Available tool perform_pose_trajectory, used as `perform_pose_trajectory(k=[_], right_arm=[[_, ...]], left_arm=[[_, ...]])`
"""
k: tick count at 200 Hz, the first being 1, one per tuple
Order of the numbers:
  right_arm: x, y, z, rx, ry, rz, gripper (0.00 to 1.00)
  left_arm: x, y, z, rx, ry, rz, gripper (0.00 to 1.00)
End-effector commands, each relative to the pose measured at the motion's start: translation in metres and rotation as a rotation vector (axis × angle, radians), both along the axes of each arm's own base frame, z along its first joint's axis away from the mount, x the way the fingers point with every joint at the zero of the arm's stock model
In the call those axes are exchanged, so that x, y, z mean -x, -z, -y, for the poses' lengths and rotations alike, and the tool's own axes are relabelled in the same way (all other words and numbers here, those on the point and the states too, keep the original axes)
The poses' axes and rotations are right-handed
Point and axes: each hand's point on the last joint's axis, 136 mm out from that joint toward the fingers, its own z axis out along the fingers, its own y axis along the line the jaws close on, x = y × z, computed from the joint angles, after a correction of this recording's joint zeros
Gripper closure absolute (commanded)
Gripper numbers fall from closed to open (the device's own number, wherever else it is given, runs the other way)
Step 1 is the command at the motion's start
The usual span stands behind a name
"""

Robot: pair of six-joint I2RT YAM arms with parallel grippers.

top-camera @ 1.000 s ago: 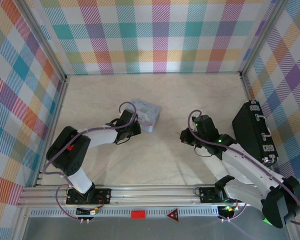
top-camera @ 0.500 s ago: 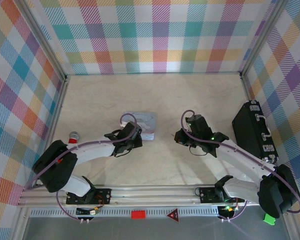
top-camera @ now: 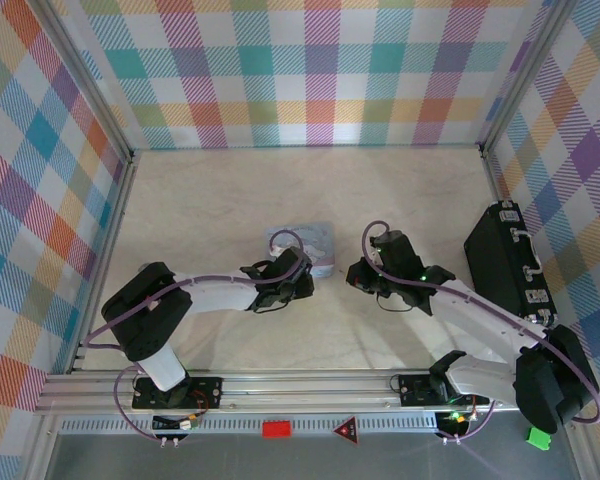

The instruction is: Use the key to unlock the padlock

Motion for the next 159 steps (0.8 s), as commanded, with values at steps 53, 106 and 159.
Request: perform_pose_trajectory(k=[53,106,159], right_arm=[[0.009,0.011,-0.004,-0.070,0.030,-0.057,1.00],[0.017,0.014,-0.009,-0.092,-0.008,0.001,1.00],[0.025,0.020,-0.022,-0.115,-0.041,0.083,1.00]], left_arm=[[0.003,0.004,-0.003,0.075,-0.003,0.084,0.62],[0.002,-0.006,-0.001,0.151,0.058,0.210,0.48],[-0.008,-0.001,-0.005,0.184,0.044,0.233,0.48]])
